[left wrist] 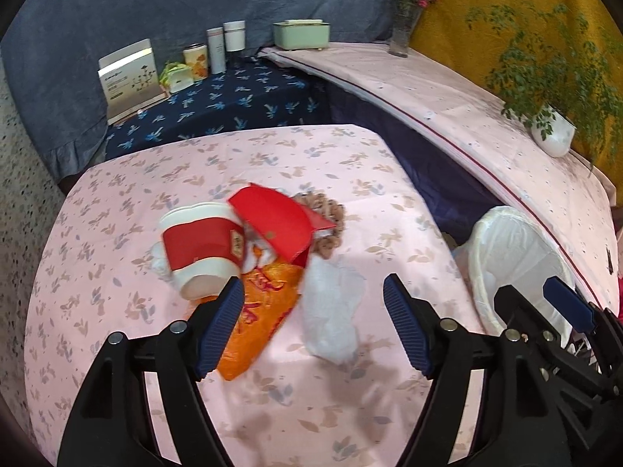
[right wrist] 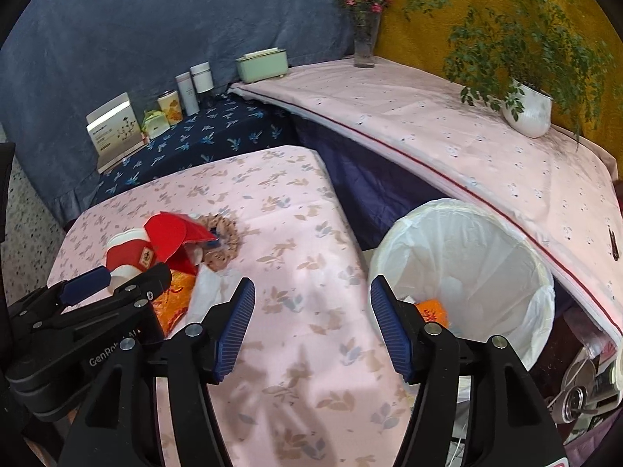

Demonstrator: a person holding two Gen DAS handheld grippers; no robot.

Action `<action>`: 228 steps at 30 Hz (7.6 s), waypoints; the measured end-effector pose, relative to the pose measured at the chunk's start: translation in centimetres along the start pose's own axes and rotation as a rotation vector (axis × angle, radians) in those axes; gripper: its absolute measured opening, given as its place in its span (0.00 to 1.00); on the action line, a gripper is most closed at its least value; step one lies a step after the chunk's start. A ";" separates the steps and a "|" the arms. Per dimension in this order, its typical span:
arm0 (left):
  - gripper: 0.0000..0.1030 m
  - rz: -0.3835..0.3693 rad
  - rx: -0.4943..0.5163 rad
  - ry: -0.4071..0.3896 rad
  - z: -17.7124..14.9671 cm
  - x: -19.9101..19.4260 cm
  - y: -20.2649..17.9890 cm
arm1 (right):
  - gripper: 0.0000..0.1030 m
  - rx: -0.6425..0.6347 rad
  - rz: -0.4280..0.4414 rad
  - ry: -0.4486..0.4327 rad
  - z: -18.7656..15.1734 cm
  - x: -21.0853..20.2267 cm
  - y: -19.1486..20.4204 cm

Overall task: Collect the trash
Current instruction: 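Move both open tools back toward the remaining cups and tissue, then close the right tool on the white tissue while the left tool grasps the orange bag, then carry the tissue and orange bag over the wastebasket and open both tools, then move both open tools back to the red cup and red box, then grasp the red-and-white paper cup with the left tool while the right tool grasps the red box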

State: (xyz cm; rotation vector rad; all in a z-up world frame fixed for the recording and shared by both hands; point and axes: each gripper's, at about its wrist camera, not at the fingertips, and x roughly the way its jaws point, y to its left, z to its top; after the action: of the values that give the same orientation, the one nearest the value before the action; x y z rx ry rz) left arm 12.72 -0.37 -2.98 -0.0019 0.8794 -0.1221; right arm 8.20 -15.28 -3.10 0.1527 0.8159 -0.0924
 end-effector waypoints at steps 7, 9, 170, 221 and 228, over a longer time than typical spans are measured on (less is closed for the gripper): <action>0.74 0.048 -0.064 0.024 -1.1 0.8 4.1 | 0.60 -0.031 0.041 0.048 -1.0 1.6 2.9; 0.75 0.054 -0.075 0.037 -1.5 1.1 5.1 | 0.60 -0.039 0.047 0.061 -1.4 2.1 3.7; 0.82 -0.098 0.057 0.064 -0.5 2.7 -4.7 | 0.56 0.191 0.003 -0.053 1.6 -0.8 -7.3; 0.60 -0.067 -0.227 0.192 1.1 10.1 8.7 | 0.61 -0.013 0.250 0.109 4.8 13.2 6.1; 0.60 -0.062 -0.221 0.179 1.5 9.9 8.7 | 0.61 0.011 0.303 0.137 5.0 15.0 6.4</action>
State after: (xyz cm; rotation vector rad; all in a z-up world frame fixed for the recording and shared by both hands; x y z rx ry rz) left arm 21.02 7.11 -10.08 -0.2277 1.0689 -0.0834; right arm 22.88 -10.15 -10.03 0.2932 0.9205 0.2009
